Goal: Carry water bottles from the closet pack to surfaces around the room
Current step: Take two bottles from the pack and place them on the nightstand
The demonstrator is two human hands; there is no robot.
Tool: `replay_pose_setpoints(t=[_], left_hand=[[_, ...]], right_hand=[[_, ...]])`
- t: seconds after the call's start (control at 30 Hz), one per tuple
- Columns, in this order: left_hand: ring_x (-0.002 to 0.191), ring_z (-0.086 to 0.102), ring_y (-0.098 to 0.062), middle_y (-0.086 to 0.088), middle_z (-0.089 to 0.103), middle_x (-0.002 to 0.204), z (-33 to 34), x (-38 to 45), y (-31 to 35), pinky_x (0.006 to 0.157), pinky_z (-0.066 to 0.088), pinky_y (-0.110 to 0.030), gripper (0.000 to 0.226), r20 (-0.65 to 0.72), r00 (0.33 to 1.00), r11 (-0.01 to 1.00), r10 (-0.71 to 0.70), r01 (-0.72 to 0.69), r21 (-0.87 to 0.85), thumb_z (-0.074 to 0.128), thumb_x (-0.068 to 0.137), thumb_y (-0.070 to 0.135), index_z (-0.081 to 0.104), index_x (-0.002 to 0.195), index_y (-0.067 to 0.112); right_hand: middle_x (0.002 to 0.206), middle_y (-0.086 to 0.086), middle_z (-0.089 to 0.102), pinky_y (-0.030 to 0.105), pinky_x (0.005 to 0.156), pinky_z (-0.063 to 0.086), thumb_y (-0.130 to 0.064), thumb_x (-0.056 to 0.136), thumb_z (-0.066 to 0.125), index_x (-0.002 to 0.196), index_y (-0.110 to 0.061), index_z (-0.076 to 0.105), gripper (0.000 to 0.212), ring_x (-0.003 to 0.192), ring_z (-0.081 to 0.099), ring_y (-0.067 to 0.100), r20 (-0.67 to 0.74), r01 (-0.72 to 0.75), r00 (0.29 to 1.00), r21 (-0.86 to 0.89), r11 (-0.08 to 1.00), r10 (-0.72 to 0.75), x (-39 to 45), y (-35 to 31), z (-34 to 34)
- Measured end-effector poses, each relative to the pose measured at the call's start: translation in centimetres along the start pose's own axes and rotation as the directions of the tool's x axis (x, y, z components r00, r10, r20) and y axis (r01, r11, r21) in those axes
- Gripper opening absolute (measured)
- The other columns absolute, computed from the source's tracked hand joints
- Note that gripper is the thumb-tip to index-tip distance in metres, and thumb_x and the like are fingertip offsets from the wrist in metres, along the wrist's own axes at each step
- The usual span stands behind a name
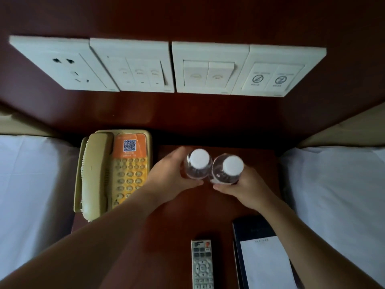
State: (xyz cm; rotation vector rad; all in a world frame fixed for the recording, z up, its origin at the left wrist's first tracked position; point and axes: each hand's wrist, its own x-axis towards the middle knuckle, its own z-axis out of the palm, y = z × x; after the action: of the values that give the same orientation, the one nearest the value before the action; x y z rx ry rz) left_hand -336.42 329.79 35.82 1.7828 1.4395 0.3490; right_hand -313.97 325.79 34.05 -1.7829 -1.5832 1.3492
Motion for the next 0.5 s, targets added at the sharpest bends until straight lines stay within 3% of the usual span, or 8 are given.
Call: replay_pose_setpoints(t=[0.13,0.3,0.43,0.5], left_hand=[[0.114,0.058,-0.012,0.009,0.062,0.120,0.4,1.7,-0.1,0.095,0.049,-0.037,0.077,0.009,1.000,1.000,0.022,-0.021,-0.012,0.091,0.058,0.038,0.052,0.123,0.025],[0.105,0.050,0.000,0.020,0.056,0.107,0.2,3.0,-1.0,0.091,0.036,-0.018,0.071,0.181,0.983,0.995,0.032,-0.048,0.082,0.089,0.066,0.026,0.057,0.130,0.023],[0.109,0.061,-0.014,0.008,0.068,0.114,0.5,3.8,-2.1,0.098,0.048,-0.035,0.069,0.218,0.976,0.992,0.016,-0.042,0.117,0.086,0.065,0.037,0.058,0.127,0.028],[0.108,0.061,-0.015,0.005,0.068,0.113,0.7,4.1,-2.5,0.097,0.049,-0.037,0.066,0.209,0.978,0.991,0.010,-0.037,0.125,0.085,0.066,0.040,0.057,0.126,0.029]], right_hand=[[0.121,-0.014,0.066,0.039,0.106,0.047,-0.023,0.070,0.087,0.135,-0.021,0.055,0.073,0.118,0.060,0.006,-0.035,0.026,0.999,0.001,1.000,-0.026,1.8,-0.2,-0.9],[0.125,-0.008,0.066,0.041,0.108,0.045,-0.025,0.069,0.087,0.133,-0.020,0.055,0.072,0.119,0.059,0.009,-0.029,0.040,0.999,-0.054,0.998,-0.042,3.6,0.2,-1.3],[0.124,-0.009,0.065,0.045,0.105,0.047,-0.052,0.054,0.082,0.124,-0.032,0.058,0.077,0.119,0.059,0.012,-0.016,0.041,0.999,-0.157,0.987,-0.044,4.5,0.5,-1.0],[0.123,-0.008,0.065,0.046,0.104,0.047,-0.060,0.049,0.077,0.122,-0.036,0.058,0.079,0.119,0.059,0.015,-0.010,0.033,0.999,-0.208,0.978,-0.036,5.0,0.6,-1.0]])
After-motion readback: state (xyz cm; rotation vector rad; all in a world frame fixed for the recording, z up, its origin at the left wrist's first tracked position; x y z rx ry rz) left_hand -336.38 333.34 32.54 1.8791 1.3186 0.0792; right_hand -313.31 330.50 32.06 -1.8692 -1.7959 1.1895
